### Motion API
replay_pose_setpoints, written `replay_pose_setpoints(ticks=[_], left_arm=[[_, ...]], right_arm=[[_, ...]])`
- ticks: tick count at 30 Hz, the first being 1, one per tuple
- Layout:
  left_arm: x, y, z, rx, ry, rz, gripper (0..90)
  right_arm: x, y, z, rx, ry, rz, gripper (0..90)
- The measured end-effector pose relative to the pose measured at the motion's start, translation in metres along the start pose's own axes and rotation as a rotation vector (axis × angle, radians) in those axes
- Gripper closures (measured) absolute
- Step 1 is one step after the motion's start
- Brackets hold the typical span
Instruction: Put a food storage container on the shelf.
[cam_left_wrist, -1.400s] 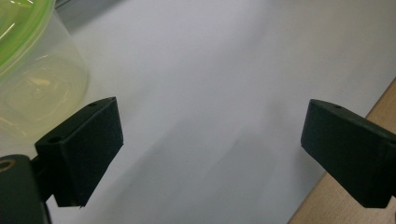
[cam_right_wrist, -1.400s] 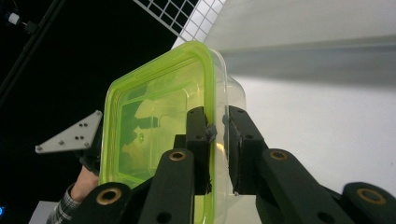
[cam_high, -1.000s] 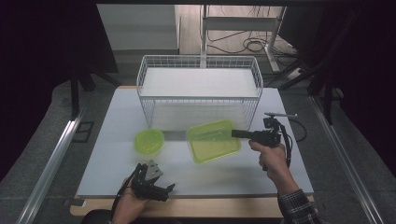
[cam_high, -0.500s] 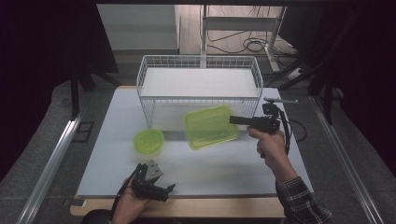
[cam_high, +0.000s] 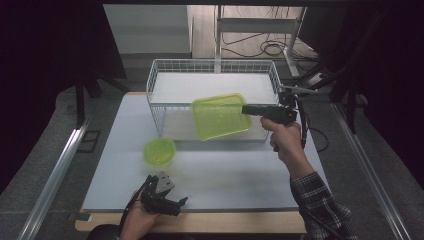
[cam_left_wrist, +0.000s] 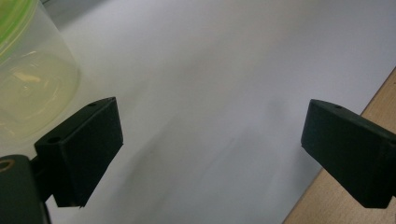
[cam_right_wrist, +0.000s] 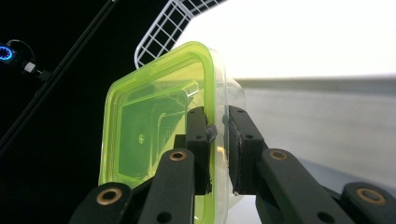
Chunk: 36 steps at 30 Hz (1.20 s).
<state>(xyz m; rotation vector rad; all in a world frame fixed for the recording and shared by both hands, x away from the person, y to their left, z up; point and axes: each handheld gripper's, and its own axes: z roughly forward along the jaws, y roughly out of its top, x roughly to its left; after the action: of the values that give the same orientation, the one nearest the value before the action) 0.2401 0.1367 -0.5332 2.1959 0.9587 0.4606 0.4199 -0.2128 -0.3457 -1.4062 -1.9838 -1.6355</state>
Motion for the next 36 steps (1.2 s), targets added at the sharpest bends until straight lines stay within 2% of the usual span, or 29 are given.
replay_pose_setpoints(ticks=[5,12,17,21,27,36], left_arm=[[0.000,0.000,0.000,0.001,-0.002,-0.001,5.1],[0.002,0.000,-0.001,-0.012,-0.012,-0.015,5.1],[0.004,0.000,-0.003,-0.026,-0.027,-0.034,5.1],[0.005,0.000,-0.003,-0.024,-0.027,-0.034,5.1],[0.005,0.000,-0.003,-0.029,-0.031,-0.040,5.1],[0.005,0.000,-0.003,-0.030,-0.036,-0.040,5.1]], right_arm=[[0.007,0.010,0.005,-0.013,0.006,-0.002,79.8],[0.014,0.030,0.012,-0.050,-0.028,-0.009,79.8],[0.014,0.040,0.015,-0.077,-0.051,-0.007,79.8],[0.015,0.044,0.017,-0.091,-0.061,-0.004,79.8],[0.015,0.057,0.023,-0.119,-0.107,-0.010,79.8],[0.011,0.066,0.035,-0.133,-0.157,0.001,79.7]])
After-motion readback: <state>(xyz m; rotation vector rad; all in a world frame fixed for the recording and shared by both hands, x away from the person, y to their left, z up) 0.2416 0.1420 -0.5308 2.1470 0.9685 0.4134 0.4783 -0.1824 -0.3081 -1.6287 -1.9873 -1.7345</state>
